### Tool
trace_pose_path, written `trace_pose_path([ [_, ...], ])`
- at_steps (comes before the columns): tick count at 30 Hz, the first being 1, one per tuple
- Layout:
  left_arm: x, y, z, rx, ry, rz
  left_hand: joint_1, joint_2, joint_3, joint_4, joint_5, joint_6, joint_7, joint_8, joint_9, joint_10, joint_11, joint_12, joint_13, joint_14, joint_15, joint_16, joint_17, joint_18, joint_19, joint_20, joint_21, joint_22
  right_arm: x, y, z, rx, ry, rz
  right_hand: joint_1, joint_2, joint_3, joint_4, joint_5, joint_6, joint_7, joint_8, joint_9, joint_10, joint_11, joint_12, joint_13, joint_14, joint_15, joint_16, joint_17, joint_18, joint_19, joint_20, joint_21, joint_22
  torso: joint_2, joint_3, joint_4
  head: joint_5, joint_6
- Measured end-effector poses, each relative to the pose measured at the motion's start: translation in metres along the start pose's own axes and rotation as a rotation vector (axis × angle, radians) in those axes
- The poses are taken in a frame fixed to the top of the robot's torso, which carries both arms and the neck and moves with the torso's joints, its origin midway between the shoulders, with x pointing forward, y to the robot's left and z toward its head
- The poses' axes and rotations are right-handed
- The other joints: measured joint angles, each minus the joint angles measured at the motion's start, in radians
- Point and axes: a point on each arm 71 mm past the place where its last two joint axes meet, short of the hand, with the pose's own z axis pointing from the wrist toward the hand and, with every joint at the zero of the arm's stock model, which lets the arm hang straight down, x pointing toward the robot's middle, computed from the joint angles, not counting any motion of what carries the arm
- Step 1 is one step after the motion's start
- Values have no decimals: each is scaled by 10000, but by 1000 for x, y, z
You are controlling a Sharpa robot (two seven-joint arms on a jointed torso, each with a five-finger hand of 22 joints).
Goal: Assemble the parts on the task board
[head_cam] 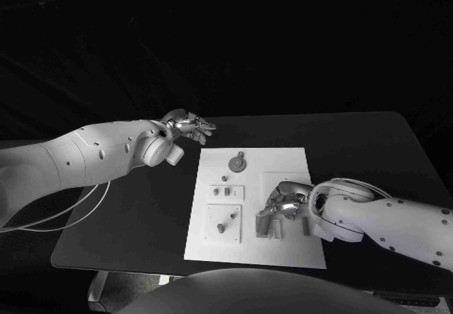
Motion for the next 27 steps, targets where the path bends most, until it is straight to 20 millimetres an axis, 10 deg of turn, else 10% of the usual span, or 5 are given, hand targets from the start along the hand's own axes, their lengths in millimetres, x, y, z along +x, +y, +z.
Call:
trace_pose_path([
  [13,0,0,0,-18,-2,11,0,0,1,0,0,-35,35,0,-4,0,-1,0,-8,0,0,0,13,-12,0,0,0,8,-4,4,-1,-303,-725,-591,694,-670,136,-356,-1,49,-33,67,1,5,-2,38,-85,56,-23,-1,-58,1,60,-52,0,0,0,1,0,32,0],
  [27,0,0,0,-40,1,29,1,0,1,-1,0,-34,35,0,-7,1,-2,0,-7,0,0,0,28,-24,0,0,0,15,-6,11,-2,-907,-1380,-1033,1017,-806,107,-327,0,502,-111,281,109,126,-124,77,-131,98,-140,36,-100,129,150,-5,-1,0,1,1,2,52,0],
])
